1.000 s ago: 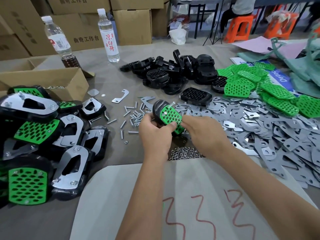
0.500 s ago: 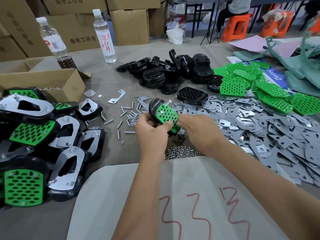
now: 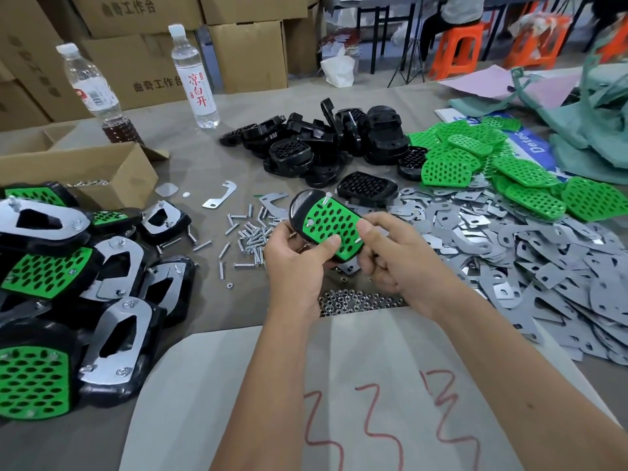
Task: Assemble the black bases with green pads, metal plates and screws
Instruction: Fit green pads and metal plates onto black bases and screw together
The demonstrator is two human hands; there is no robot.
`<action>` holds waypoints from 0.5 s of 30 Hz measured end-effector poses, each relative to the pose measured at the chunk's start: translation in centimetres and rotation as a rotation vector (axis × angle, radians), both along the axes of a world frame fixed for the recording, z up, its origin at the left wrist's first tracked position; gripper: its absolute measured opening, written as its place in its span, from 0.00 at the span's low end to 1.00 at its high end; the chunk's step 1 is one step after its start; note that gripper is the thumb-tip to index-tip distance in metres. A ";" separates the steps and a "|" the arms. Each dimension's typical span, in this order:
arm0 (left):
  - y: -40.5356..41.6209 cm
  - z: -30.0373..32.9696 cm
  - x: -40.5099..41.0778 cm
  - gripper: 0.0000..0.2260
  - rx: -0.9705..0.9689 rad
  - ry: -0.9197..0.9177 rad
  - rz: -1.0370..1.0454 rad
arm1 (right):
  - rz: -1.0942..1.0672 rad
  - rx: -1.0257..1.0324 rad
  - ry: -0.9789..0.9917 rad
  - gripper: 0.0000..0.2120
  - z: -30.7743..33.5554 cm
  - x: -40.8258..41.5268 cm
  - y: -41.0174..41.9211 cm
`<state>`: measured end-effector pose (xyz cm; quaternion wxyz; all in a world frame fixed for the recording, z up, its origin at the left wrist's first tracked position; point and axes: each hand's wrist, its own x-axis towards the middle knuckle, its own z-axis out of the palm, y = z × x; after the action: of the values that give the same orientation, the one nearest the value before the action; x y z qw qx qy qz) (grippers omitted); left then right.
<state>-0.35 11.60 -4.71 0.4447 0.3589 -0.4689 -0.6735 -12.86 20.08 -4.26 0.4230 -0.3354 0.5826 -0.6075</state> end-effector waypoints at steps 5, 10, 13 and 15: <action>-0.1 0.0 0.3 0.14 0.025 -0.021 -0.030 | 0.069 0.021 -0.058 0.16 0.1 -0.3 0.3; -0.3 0.1 0.2 0.14 0.039 -0.018 -0.039 | 0.081 0.028 -0.029 0.10 0.1 -0.4 0.3; -0.1 0.1 0.3 0.15 0.032 -0.016 -0.041 | 0.065 0.047 0.013 0.09 -0.1 0.0 0.1; 0.0 0.1 0.2 0.15 0.045 -0.005 -0.043 | 0.025 0.046 0.003 0.10 -0.3 0.0 -0.1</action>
<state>-0.12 11.63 -4.60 0.4208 0.3604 -0.4623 -0.6923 -12.82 20.02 -4.54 0.4375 -0.3337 0.5927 -0.5882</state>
